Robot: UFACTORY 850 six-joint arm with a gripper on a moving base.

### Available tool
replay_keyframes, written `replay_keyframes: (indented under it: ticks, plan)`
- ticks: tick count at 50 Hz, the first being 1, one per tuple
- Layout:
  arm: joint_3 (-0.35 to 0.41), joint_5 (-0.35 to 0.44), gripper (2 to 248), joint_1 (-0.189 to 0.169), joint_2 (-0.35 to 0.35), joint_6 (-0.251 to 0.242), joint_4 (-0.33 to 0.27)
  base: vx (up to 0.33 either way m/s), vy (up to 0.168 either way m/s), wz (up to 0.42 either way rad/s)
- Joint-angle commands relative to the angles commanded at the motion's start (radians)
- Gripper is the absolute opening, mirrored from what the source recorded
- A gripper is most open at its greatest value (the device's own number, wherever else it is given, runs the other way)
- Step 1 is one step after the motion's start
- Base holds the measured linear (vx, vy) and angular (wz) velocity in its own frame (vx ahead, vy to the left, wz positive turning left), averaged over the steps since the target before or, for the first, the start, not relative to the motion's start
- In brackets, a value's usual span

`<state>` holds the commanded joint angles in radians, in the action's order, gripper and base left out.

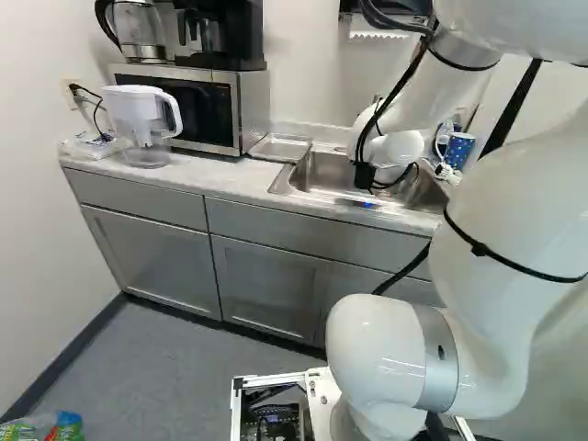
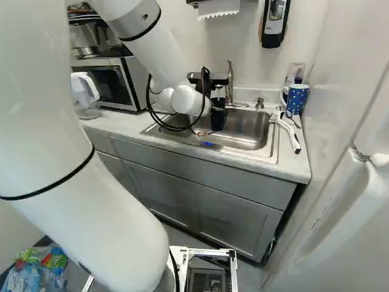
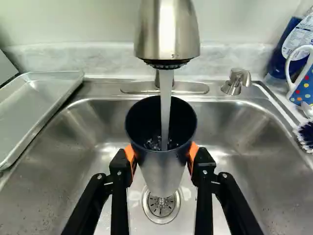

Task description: Rinse the cup and place it in the tray

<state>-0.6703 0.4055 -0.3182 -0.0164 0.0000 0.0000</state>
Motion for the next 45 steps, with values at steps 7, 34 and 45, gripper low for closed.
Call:
replay_keyframes:
  ticks: [7,34,45]
  plan:
    - [0.0,0.0,122,0.0,0.0,0.0,0.0,0.0,0.0,0.0]
    - [0.0,0.0,122,0.0,0.0,0.0,0.0,0.0,0.0,0.0]
    - [0.0,0.0,122,0.0,0.0,0.0,0.0,0.0,0.0,0.0]
